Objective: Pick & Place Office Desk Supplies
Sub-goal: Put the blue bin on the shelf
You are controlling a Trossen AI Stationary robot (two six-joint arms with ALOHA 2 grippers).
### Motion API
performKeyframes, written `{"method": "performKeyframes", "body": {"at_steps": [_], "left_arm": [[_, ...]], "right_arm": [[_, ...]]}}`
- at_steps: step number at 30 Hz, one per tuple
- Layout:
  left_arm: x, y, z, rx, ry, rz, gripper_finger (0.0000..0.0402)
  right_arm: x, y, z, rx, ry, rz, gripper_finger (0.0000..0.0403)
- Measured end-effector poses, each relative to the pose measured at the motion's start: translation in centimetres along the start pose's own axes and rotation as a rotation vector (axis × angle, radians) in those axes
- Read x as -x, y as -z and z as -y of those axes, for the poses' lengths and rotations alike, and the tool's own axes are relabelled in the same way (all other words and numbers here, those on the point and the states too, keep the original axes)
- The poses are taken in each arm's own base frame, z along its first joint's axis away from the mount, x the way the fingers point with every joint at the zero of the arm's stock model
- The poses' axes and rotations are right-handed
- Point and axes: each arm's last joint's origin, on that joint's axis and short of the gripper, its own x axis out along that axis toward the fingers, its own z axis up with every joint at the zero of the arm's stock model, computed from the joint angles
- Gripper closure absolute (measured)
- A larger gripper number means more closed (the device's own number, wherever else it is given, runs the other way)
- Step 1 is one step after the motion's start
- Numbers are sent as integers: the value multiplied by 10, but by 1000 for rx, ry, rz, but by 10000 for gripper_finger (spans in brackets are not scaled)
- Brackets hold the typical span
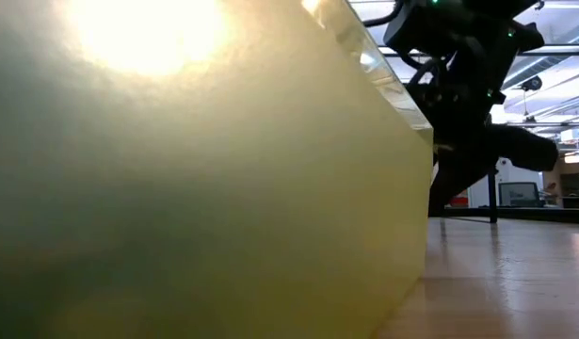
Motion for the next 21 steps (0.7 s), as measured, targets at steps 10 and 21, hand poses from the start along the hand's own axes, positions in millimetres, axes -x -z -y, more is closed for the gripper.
{"method": "performKeyframes", "body": {"at_steps": [10, 21], "left_arm": [[0, 0, 0, 0, 0, 0, 284], [0, 0, 0, 0, 0, 0, 284]], "right_arm": [[-2, 1, 1, 12, 48, -18, 275], [-1, 1, 1, 3, 48, -16, 358]]}}
